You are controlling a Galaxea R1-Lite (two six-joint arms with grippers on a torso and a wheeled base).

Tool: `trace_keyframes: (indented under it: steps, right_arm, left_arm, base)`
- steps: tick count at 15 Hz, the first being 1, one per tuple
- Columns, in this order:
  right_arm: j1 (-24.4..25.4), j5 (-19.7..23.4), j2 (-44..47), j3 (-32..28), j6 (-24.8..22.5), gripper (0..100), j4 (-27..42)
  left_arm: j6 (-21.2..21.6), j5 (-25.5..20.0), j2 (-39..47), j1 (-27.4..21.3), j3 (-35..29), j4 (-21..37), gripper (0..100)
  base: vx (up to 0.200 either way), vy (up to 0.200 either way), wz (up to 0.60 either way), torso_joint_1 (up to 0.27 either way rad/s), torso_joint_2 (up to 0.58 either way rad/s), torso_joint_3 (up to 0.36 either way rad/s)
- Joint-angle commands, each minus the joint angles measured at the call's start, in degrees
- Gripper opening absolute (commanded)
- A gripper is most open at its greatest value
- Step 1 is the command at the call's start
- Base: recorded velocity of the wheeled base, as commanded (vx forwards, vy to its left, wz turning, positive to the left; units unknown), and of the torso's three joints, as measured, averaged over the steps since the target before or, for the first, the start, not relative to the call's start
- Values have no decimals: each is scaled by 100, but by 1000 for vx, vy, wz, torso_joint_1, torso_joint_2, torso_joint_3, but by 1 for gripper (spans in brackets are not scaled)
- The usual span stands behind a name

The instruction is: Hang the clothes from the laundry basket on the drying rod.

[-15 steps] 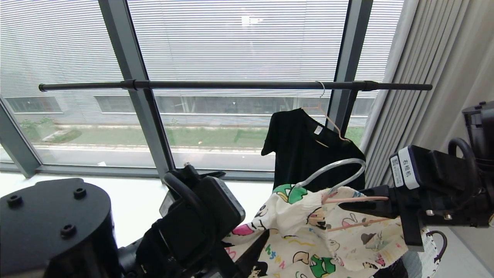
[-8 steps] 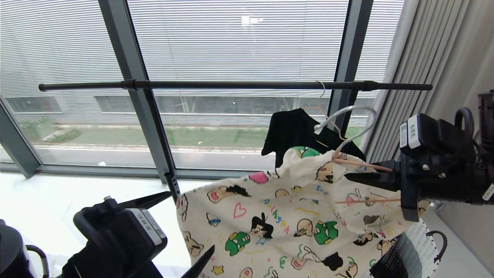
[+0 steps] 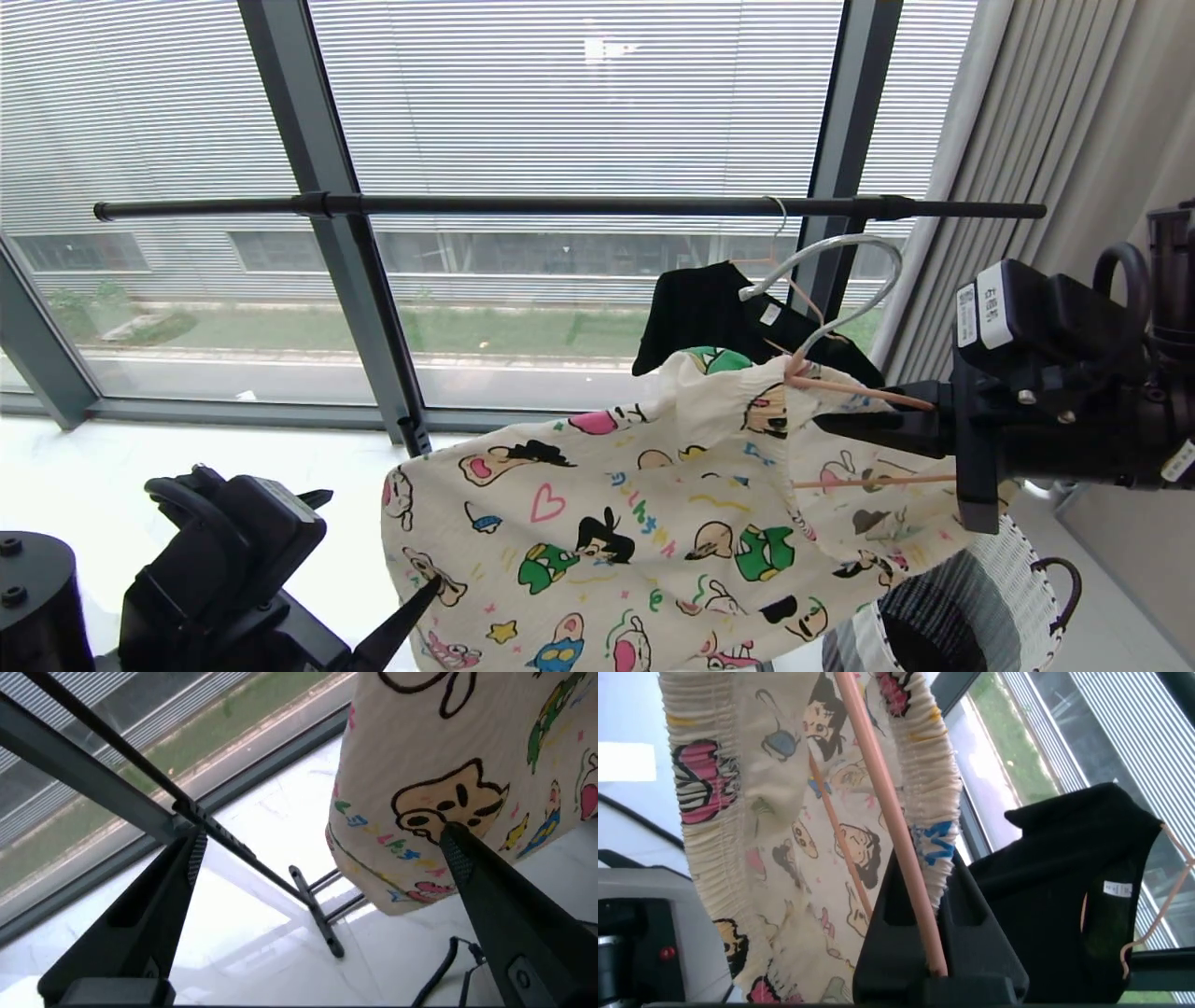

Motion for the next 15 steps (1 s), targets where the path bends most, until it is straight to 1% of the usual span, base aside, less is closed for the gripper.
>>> trace_keyframes:
  steps: [1,3,4,7,10,11,13,14,15]
  right_arm:
    - [71,-4,51,-3,-3,0,-2]
    - [98,-4,51,-21,-3,0,-2]
    - [98,-4,42,-38,-3,0,-2]
    - [98,-13,42,-56,-3,0,-2]
    - [98,-30,33,-56,-3,0,-2]
    - [89,-74,16,-47,-3,0,-2]
    - [71,-136,-11,-47,-3,0,-2]
    - [62,-145,-11,-47,-3,0,-2]
    - [62,-145,-11,-47,-3,0,-2]
  left_arm:
    - [3,-93,114,-92,-20,1,100]
    - [-5,-102,141,-162,6,1,100]
    - [-5,-102,149,-162,15,1,0]
    - [-5,-102,149,-144,41,1,0]
    - [3,-93,167,-109,199,1,0]
    - [3,-58,167,31,278,1,0]
    - [12,-32,132,532,410,10,0]
    - [12,-32,123,866,401,1,0]
    - [12,-32,123,981,393,1,0]
  base:
    - [0,0,0,0,0,0]
    - [0,0,0,0,0,0]
    - [0,0,0,0,0,0]
    - [0,0,0,0,0,0]
    - [0,0,0,0,0,0]
    - [0,0,0,0,0,0]
    - [0,0,0,0,0,0]
    - [0,0,0,0,0,0]
    - [0,0,0,0,0,0]
